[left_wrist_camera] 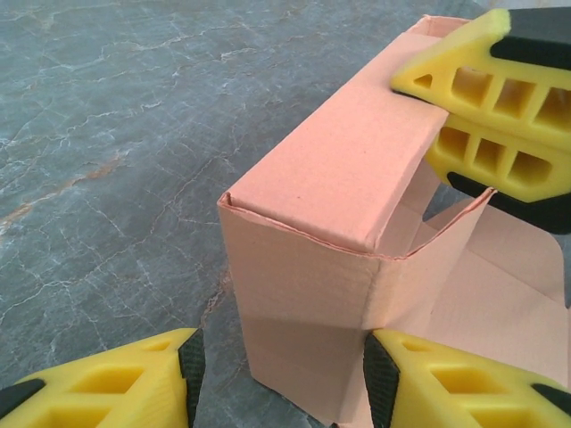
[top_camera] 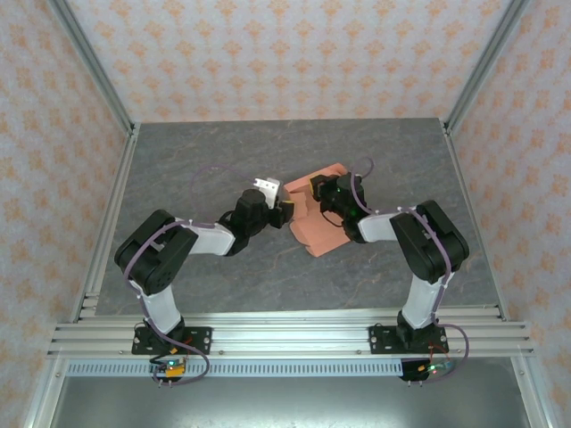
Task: Fold the paper box
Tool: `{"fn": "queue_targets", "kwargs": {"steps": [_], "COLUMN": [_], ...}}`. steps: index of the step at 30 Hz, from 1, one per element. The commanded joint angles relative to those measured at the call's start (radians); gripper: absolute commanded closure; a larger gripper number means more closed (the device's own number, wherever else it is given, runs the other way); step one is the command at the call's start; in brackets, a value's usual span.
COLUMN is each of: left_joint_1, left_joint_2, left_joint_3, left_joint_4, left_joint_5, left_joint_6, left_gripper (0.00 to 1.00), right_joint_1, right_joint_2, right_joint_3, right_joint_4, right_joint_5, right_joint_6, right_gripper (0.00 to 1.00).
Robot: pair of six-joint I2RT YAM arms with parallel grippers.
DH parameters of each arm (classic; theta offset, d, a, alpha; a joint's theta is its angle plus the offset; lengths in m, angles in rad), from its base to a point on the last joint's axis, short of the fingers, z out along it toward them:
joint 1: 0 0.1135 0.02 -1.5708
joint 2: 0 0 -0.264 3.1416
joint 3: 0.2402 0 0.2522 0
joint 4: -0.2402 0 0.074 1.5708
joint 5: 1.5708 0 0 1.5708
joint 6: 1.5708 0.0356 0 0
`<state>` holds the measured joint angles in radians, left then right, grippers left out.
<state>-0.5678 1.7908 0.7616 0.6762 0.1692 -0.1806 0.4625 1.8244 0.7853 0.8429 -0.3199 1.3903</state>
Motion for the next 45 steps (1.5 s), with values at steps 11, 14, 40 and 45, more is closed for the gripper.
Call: {"fn": "queue_targets", "kwargs": {"steps": [11, 14, 40, 45], "left_joint_1": [-0.02, -0.019, -0.14, -0.14], "left_joint_2": [0.086, 0.106, 0.144, 0.137], "left_joint_3": [0.044, 0.062, 0.072, 0.059], "left_joint_4": [0.058, 0.051, 0.077, 0.083], "left_joint_5": [-0.16, -0.204, -0.5, -0.49], "left_joint_6": [0.02, 0.016, 0.05, 0.078], "left_gripper": [0.45, 0.42, 0.84, 0.87], "right_joint_1": [0.044, 0.053, 0.109, 0.108], "right_joint_2": [0.029, 0.03, -0.113, -0.246], "right_joint_3": [-0.087, -0.092, -0.162, -0.223], "right_joint_4": [0.173, 0.174, 0.07, 0.01], "right_joint_5": [0.054, 0.056, 0.13, 0.113], "right_joint_6": [0.027, 0.016, 0.003, 0.035], "right_gripper": [0.97, 0.97, 0.67, 0.51]}}
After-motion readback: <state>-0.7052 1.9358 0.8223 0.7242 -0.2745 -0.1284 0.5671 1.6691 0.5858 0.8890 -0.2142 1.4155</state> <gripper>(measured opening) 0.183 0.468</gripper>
